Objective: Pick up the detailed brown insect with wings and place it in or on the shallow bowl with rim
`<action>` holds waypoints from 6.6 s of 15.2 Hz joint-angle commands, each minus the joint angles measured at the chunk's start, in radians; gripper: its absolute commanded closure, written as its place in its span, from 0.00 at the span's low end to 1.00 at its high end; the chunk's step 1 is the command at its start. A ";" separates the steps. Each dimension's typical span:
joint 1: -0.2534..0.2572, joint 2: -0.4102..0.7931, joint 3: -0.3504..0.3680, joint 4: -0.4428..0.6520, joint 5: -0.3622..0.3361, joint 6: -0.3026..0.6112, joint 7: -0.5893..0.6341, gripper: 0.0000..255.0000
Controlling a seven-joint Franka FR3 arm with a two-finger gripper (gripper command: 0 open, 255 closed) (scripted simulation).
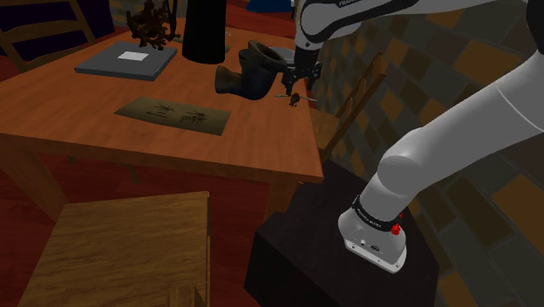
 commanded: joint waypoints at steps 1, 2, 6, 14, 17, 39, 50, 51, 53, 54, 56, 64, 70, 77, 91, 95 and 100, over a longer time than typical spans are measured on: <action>-0.004 0.020 -0.004 -0.015 -0.005 0.037 0.003 0.00; -0.004 0.026 -0.005 -0.024 -0.006 0.051 0.004 0.00; -0.007 0.048 -0.010 -0.054 -0.011 0.104 0.005 0.00; -0.007 0.048 -0.010 -0.054 -0.011 0.103 0.005 1.00; -0.007 0.048 -0.010 -0.054 -0.011 0.103 0.005 1.00; -0.003 -0.019 -0.001 0.107 0.005 -0.124 -0.018 1.00; 0.000 -0.029 0.005 0.246 0.012 -0.272 -0.032 1.00; 0.000 -0.029 0.005 0.260 0.013 -0.286 -0.033 1.00; 0.000 -0.027 0.006 0.288 0.014 -0.312 -0.036 1.00; 0.000 -0.026 0.007 0.302 0.014 -0.325 -0.037 1.00; 0.001 -0.025 0.007 0.319 0.015 -0.341 -0.039 1.00; 0.000 0.301 -0.011 0.644 0.038 -0.338 -0.066 1.00; -0.010 0.566 -0.020 0.973 0.065 -0.400 -0.093 1.00; -0.049 1.024 -0.021 1.670 0.109 -0.638 -0.126 1.00; -0.034 0.904 -0.020 1.291 0.098 -0.380 -0.106 1.00; -0.034 0.905 -0.020 1.291 0.098 -0.380 -0.106 1.00; -0.035 0.905 -0.020 1.291 0.098 -0.379 -0.107 0.00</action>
